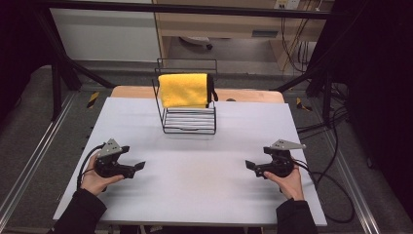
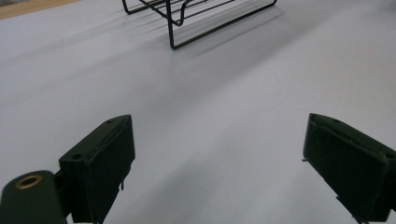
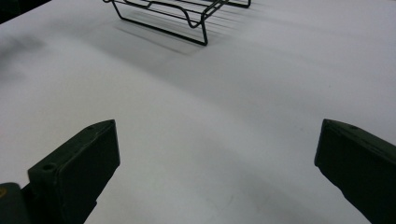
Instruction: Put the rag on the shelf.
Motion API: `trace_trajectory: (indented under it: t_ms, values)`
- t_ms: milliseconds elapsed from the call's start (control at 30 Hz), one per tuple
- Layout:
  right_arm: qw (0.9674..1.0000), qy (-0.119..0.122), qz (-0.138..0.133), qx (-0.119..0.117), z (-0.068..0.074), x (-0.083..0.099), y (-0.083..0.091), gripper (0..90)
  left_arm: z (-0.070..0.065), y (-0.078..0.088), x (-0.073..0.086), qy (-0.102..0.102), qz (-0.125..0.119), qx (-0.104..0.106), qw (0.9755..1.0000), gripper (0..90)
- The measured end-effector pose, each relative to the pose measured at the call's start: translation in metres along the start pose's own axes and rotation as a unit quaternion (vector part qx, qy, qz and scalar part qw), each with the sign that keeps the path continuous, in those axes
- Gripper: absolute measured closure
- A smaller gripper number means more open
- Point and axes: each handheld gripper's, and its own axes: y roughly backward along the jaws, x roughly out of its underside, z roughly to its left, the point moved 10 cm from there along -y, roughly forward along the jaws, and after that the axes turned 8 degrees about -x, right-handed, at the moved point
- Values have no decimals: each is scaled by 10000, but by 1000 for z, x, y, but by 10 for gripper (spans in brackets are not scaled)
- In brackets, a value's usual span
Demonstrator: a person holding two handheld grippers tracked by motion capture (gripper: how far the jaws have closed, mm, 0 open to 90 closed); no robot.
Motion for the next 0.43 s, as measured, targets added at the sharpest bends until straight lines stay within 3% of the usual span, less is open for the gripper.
trace_trajectory:
  t_ms: [200,433]
  values:
    - [10000,-61,31,60,-7,20,10,6,0,4,11,-15,8,16,10000,92]
    - [10000,-60,-2,29,-7,28,16,6,2,7,19,19,41,-10,10000,92]
